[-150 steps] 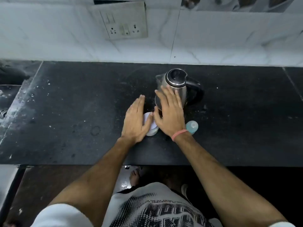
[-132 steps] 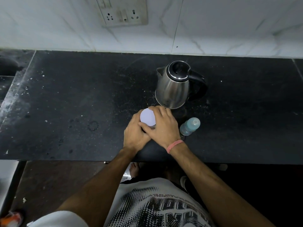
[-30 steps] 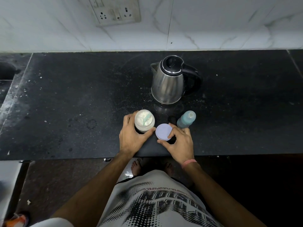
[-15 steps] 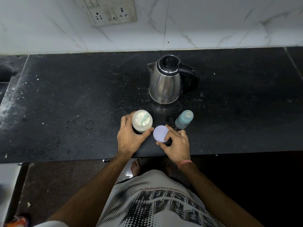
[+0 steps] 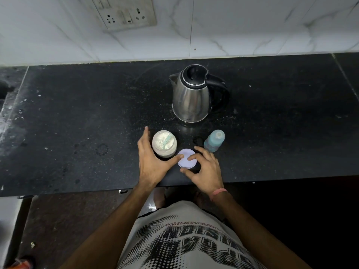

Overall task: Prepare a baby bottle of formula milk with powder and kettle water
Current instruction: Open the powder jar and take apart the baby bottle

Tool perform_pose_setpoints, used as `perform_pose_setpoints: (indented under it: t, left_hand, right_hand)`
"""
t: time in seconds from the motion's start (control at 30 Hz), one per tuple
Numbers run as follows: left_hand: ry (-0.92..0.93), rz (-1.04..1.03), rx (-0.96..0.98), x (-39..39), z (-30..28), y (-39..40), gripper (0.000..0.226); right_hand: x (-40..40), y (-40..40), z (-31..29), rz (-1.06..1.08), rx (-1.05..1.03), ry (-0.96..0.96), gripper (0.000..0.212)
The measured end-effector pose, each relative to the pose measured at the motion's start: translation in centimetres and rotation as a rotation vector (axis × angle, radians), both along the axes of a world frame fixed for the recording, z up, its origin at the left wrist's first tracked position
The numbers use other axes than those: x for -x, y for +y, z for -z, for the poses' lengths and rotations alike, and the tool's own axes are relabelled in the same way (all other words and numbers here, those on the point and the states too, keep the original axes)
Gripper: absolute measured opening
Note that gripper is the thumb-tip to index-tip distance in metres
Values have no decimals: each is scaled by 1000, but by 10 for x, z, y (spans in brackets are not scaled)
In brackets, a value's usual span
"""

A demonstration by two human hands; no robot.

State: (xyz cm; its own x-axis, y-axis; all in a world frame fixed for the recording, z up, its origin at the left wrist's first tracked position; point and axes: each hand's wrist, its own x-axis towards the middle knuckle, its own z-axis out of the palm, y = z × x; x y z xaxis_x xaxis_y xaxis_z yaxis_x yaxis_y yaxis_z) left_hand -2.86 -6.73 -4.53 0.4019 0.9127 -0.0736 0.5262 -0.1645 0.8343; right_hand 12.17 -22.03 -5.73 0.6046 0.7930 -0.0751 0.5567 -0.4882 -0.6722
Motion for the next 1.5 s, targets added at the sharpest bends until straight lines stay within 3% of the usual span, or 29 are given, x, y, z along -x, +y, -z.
perform_pose_setpoints:
  t: [0.17, 0.3, 0.37, 0.47, 0.67, 0.77, 1.1, 1.23, 1.4, 1.5]
  left_hand:
    - [18, -23, -266, -2, -18, -9, 149]
    - [-93, 42, -524, -6, -31, -20, 96]
    - [-168, 129, -461, -11, -37, -33, 70]
    - [-126, 289, -273, -20, -42, -52, 51]
    - [68, 515, -56, -53, -26, -62, 64]
    - [168, 506, -32, -73, -21, -58, 70]
    - [229, 377, -25, -111, -13, -54, 80]
    - [145, 426, -35, -119, -16, -49, 75]
    - [133, 446, -16, -129, -21, -45, 68]
    - [138, 442, -38, -132, -24, -45, 68]
  right_hand:
    - [-5, -8, -4, 52, -115, -6, 28]
    - [-10, -14, -9, 99, -146, -17, 21]
    - [-15, -19, -9, 122, -155, -33, 20]
    - [-22, -29, -7, 167, -169, -33, 19]
    - [-34, -42, -10, 252, -226, -38, 9]
    - [-40, -43, -14, 280, -234, -49, 9]
    - [-61, -39, -25, 317, -328, -64, 13]
    - [-68, -35, -30, 342, -372, -41, 34]
    - [-74, -21, -41, 335, -285, -5, 80]
    - [-77, -9, -46, 272, -245, -31, 76]
